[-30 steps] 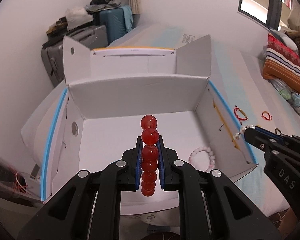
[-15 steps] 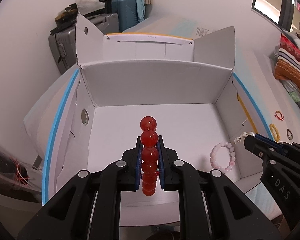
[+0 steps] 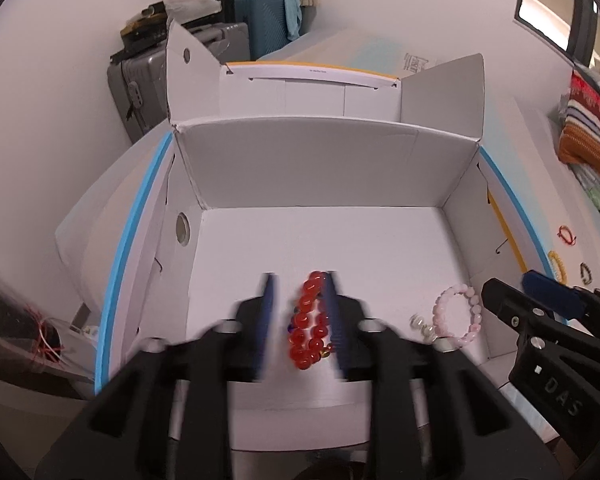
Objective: Organize jewelry
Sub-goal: 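Move both tools back toward the remaining bracelets on the bed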
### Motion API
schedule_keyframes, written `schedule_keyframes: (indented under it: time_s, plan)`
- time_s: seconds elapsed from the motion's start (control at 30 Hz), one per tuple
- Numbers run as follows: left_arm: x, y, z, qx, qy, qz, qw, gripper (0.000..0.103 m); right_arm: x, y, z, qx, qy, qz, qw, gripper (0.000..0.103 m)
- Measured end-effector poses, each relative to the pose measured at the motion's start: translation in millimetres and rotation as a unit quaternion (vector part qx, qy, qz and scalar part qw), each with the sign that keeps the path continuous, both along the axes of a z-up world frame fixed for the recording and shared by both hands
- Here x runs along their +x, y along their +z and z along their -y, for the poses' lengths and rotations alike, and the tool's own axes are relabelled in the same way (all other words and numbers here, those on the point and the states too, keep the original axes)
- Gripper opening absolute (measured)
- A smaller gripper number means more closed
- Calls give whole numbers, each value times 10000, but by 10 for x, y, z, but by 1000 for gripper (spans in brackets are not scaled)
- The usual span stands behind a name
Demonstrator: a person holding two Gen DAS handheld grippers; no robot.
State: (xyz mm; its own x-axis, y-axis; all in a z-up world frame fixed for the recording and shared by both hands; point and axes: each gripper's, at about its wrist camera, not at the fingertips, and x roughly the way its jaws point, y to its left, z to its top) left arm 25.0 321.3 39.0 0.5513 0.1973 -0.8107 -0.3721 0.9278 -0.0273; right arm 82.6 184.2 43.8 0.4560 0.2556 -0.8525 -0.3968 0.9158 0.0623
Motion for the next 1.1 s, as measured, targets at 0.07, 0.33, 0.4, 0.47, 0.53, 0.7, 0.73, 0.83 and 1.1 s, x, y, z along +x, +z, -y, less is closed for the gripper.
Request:
schedule_keyframes:
  time_s: [0.07, 0.33, 0.4, 0.47, 0.53, 0.7, 0.73, 0.83, 1.1]
  plan:
    - [-20, 14, 6, 14, 56, 42, 10000, 52, -3, 31, 38, 42, -21, 12, 10000, 55]
    - [-52, 107, 160, 232, 111, 145, 9996, 78, 4, 177, 283, 101, -158, 216, 9996, 78]
    - [-52, 141, 222, 227, 78, 192, 9995, 82, 3, 205, 360, 79, -204, 279, 9994, 80]
    - [-45, 170, 290, 272, 47, 217, 9994, 88, 5, 237, 455, 70, -264, 344, 9990, 81]
    - [-36, 209, 374, 275, -17, 272, 9992, 91, 5, 270, 577, 97, -321, 379, 9987, 83]
    - [5, 302, 628, 305, -161, 380, 9987, 96, 12, 351, 853, 146, -501, 494, 9974, 86]
    - [17, 324, 685, 277, -210, 406, 9986, 96, 15, 373, 932, 157, -557, 519, 9970, 86]
    - [47, 379, 841, 206, -332, 471, 9981, 96, 34, 432, 1159, 212, -710, 564, 9957, 86]
    - [202, 463, 1386, 222, -695, 594, 9956, 97, 66, 530, 1781, 239, -1106, 708, 9910, 86]
